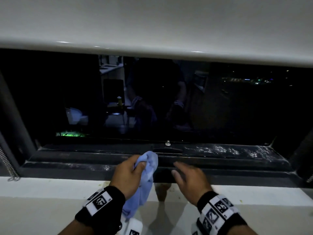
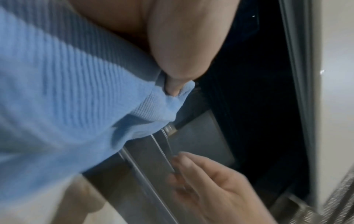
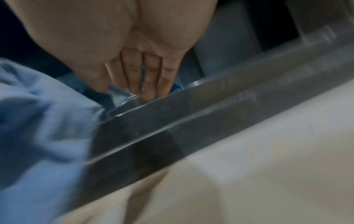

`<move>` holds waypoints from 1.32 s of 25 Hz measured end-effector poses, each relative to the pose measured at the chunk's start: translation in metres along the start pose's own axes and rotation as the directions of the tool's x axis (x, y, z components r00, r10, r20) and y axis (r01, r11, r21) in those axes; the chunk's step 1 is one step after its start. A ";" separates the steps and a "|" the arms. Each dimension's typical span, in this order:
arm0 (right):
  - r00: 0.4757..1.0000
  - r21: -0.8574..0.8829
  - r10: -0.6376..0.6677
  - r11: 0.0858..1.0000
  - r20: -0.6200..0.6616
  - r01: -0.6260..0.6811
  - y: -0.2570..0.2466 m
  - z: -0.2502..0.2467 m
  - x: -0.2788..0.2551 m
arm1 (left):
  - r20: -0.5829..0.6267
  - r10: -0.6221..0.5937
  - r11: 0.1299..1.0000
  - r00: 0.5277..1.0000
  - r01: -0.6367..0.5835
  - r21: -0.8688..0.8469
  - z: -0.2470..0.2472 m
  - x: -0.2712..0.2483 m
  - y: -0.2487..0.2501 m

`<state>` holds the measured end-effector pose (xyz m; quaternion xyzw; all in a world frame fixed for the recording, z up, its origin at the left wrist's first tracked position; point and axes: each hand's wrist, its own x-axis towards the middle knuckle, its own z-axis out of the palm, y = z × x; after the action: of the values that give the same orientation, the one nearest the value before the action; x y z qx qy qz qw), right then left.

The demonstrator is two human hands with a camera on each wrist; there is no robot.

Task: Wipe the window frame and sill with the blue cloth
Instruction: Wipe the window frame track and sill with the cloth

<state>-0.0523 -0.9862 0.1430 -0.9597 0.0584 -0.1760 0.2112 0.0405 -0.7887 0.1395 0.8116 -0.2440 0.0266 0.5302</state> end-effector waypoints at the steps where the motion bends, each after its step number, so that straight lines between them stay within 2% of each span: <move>1: 0.999 0.080 0.036 0.996 -0.029 -0.033 -0.002 0.003 -0.009 | 0.021 -0.010 0.998 1.000 0.012 -0.054 0.006 -0.004 0.003; 4: 0.982 0.289 0.188 0.941 -0.020 -0.175 0.005 0.020 -0.025 | 0.097 0.005 0.985 0.995 0.011 -0.173 0.023 -0.004 0.019; 6: 0.949 0.448 0.316 0.849 -0.007 -0.279 0.011 0.022 -0.031 | 0.144 0.043 0.966 0.989 -0.004 -0.257 0.031 0.002 0.034; 7: 0.919 0.569 0.394 0.749 0.030 -0.340 0.014 0.020 -0.034 | 0.173 0.049 0.953 0.984 0.006 -0.304 0.036 0.004 0.041; 9: 0.844 0.793 0.510 0.441 0.164 -0.421 0.014 0.011 -0.037 | 0.229 0.059 0.922 0.972 0.035 -0.386 0.044 0.010 0.054; 10: 0.815 0.856 0.530 0.285 0.234 -0.431 0.016 0.007 -0.037 | 0.255 0.064 0.904 0.965 0.052 -0.423 0.047 0.013 0.059; 12: 0.783 0.901 0.519 0.053 0.343 -0.430 0.016 0.001 -0.036 | 0.316 0.078 0.875 0.946 0.087 -0.476 0.054 0.017 0.066; 13: 0.784 0.909 0.490 -0.042 0.380 -0.414 0.015 0.000 -0.035 | 0.346 0.089 0.860 0.934 0.103 -0.499 0.057 0.020 0.069; 15: 0.843 0.921 0.378 -0.227 0.382 -0.316 0.013 -0.001 -0.037 | 0.391 0.104 0.833 0.914 0.135 -0.537 0.063 0.023 0.071; 17: 0.908 0.906 0.251 -0.352 0.335 -0.236 0.009 -0.008 -0.039 | 0.398 0.112 0.838 0.911 0.128 -0.530 0.070 0.025 0.073; 18: 0.934 0.901 0.203 -0.385 0.293 -0.199 0.006 -0.013 -0.040 | 0.391 0.118 0.847 0.913 0.113 -0.519 0.073 0.026 0.075; 19: 0.948 0.913 0.192 -0.371 0.255 -0.170 0.006 -0.015 -0.040 | 0.383 0.122 0.854 0.915 0.100 -0.511 0.076 0.027 0.077; 20: 0.950 0.938 0.221 -0.313 0.223 -0.148 0.009 -0.015 -0.039 | 0.379 0.119 0.859 0.918 0.096 -0.502 0.081 0.028 0.078; 22: 0.933 0.980 0.310 -0.127 0.184 -0.151 0.011 -0.021 -0.038 | 0.362 0.113 0.875 0.925 0.080 -0.477 0.092 0.031 0.080; 23: 0.919 0.985 0.355 -0.072 0.171 -0.155 0.015 -0.024 -0.038 | 0.342 0.119 0.891 0.932 0.052 -0.451 0.099 0.032 0.080; 26: 0.889 0.988 0.442 0.040 0.117 -0.150 0.028 -0.030 -0.038 | 0.323 0.156 0.946 0.933 -0.047 -0.321 0.119 0.035 0.079; 29: 0.856 0.983 0.515 0.120 0.058 -0.138 0.049 -0.044 -0.042 | 0.389 0.142 0.930 0.910 0.012 -0.367 0.143 0.037 0.088; 33: 0.822 0.941 0.568 0.255 0.042 -0.224 0.090 -0.069 -0.047 | 0.468 0.073 0.917 0.881 0.126 -0.378 0.183 0.040 0.103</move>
<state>-0.1247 -1.0856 0.1481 -0.5862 0.2251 -0.2638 0.7322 -0.0078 -0.9958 0.1590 0.6716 -0.3548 -0.2298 0.6084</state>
